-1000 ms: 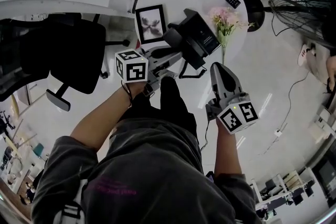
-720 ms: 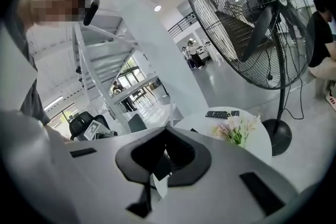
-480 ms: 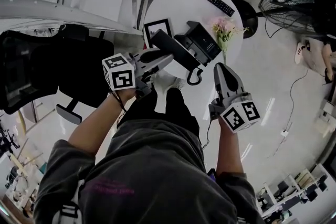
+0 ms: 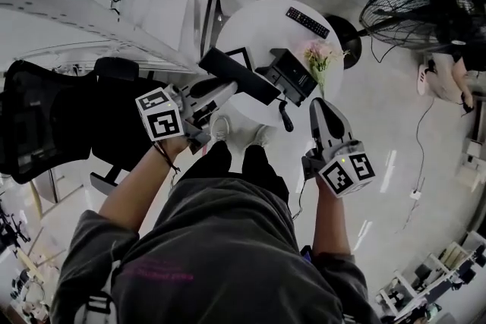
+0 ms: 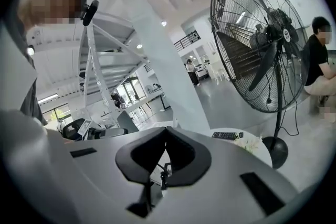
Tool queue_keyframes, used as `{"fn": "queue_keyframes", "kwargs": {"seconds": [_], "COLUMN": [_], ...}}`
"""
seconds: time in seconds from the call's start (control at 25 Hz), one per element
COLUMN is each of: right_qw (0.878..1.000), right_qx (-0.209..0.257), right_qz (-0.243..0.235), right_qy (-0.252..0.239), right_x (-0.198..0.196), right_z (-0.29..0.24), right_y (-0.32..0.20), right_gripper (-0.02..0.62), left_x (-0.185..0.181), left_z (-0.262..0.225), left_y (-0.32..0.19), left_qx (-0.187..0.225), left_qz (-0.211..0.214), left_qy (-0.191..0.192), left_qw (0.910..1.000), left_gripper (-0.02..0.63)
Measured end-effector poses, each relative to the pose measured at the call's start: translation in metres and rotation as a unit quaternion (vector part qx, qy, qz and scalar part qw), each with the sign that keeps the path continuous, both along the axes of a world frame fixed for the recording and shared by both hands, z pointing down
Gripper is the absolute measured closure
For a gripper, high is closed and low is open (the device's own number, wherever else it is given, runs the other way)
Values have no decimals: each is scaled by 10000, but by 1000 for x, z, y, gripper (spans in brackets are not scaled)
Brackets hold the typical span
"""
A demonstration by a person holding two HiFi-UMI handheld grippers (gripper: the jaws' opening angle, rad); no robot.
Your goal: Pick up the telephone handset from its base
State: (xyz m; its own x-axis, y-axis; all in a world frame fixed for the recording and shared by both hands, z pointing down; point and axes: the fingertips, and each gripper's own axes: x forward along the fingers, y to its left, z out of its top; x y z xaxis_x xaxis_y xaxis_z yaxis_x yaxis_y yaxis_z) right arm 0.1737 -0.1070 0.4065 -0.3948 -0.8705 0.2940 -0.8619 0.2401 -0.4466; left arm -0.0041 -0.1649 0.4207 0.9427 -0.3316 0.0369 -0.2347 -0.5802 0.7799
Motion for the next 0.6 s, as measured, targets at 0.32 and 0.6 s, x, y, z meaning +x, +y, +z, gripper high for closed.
{"fn": "queue_keyframes", "kwargs": {"seconds": [0.32,0.6], "right_qw": [9992,9978], "right_qx": [339,596], "right_qz": [185,269], "right_qy": [67,76], "right_x": [-12,-21], "right_z": [-33,-56], "right_y": [4,7], "right_gripper": [577,577], "left_x": [-13,-22], "left_z": [-40,-63], "left_y": [4,4], "left_qx": [406,618], "left_qz": [218,329], "left_qy": [148,270], "left_qw": [9988,9972], "left_gripper": [529,529]}}
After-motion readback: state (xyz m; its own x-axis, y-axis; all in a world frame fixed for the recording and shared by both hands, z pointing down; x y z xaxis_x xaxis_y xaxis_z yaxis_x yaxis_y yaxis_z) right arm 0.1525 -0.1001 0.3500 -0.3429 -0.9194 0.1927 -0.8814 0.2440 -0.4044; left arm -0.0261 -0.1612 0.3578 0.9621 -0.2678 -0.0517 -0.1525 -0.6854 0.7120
